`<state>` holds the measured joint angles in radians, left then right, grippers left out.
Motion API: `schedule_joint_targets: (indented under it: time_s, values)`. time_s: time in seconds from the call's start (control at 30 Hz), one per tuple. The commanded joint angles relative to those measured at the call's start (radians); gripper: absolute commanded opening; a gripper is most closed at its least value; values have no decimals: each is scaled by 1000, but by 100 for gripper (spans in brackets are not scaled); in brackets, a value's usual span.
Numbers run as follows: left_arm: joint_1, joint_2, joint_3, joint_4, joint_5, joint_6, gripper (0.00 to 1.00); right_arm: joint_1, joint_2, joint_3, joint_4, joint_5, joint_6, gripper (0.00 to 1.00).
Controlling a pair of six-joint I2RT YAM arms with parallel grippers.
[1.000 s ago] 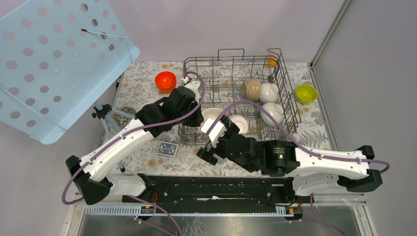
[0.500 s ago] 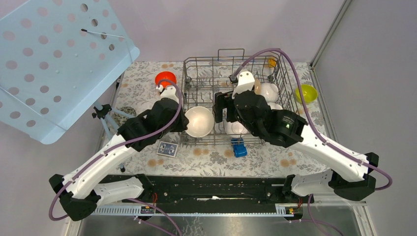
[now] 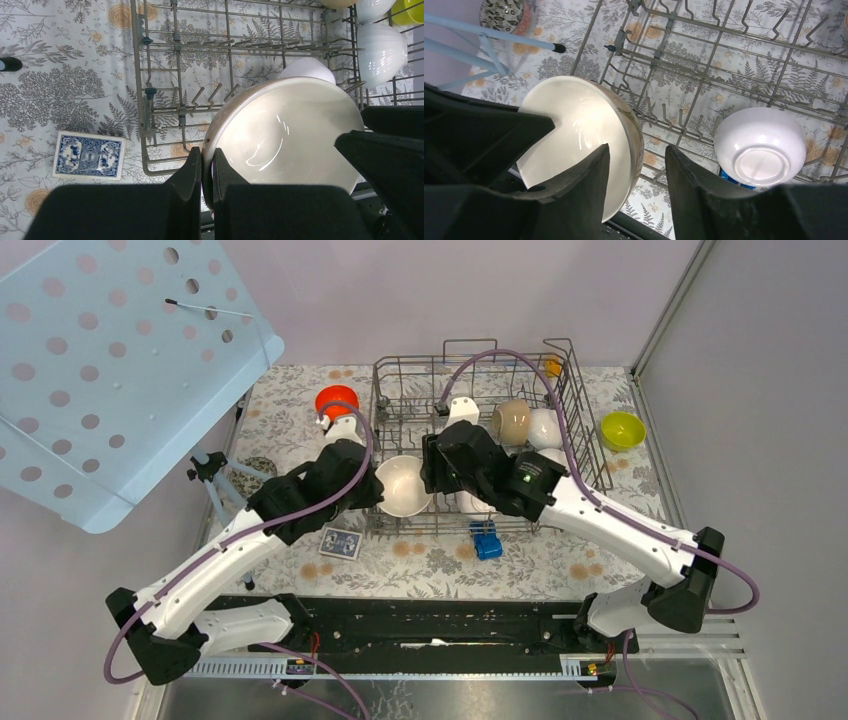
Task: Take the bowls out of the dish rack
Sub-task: Place the bowl at the center of the board.
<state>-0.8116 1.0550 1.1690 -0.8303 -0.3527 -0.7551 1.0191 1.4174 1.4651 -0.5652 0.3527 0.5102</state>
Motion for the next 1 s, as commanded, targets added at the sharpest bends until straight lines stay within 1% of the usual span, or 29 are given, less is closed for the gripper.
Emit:
schedule_joint_targets:
  time_s: [0.0,0.1,0.37,0.43,0.6,0.7,0.83,0.87,0.9,0.97]
  values:
    - [3,7,45,58,-18,-74,0,-13,18,-5,38,-1,21,49]
    - [2,25,55,38,-15,-87,0,-18,29,-14,37,1,14,46]
    - [2,35,52,39,-14,-101,0,-22,57,-25,25,-1,-9,27]
    - [3,39,52,39,-14,-100,0,-22,61,-26,24,-6,-13,25]
    - [3,51,62,39,-13,-99,0,-23,71,-29,17,-17,-13,25]
    - [3,58,68,39,-9,-99,0,-22,77,-30,14,-21,-20,23]
    - [3,61,69,39,-19,-100,0,-22,79,-30,1,-17,-19,33]
    - [3,60,69,39,-21,-101,0,-22,78,-35,2,-15,-22,34]
    - [2,61,70,40,-22,-101,0,-22,76,-39,2,-13,-23,34]
    - [3,63,73,39,-22,-99,0,-22,71,-45,3,-13,-26,30]
